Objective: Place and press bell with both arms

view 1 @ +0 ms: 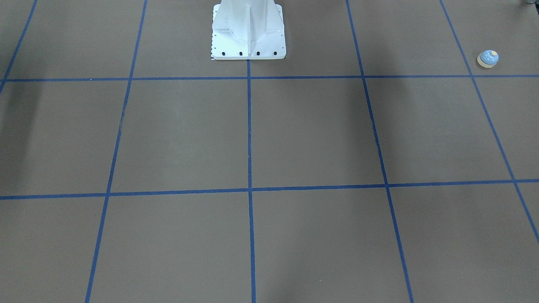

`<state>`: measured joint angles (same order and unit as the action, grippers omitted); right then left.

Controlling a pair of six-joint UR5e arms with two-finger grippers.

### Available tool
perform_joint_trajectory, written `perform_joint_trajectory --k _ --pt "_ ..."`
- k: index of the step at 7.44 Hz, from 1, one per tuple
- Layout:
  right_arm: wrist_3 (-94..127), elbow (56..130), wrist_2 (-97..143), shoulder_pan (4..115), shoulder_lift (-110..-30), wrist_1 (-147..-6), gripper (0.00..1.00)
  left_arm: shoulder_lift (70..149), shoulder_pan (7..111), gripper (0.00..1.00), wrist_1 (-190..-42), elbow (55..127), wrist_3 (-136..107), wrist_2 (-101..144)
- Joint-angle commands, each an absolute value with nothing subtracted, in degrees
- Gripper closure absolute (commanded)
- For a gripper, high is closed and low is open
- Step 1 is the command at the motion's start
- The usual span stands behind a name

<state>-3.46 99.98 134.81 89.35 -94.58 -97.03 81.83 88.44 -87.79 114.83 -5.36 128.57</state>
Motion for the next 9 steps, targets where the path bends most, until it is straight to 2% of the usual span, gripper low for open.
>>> perform_joint_trajectory --k 1,5,9 --pt "-3.5 99.8 134.7 89.3 -94.4 -97.0 0.00 82.4 86.0 0.00 -76.7 125.5 -19.3 128.4" --pt "-3.4 100.5 134.7 89.3 -95.1 -97.0 0.00 81.6 72.6 0.00 -75.4 132.6 -52.7 124.7" --pt "-3.4 100.5 134.7 89.3 -95.2 -97.0 0.00 81.3 43.1 0.00 -69.5 134.6 -97.3 101.7"
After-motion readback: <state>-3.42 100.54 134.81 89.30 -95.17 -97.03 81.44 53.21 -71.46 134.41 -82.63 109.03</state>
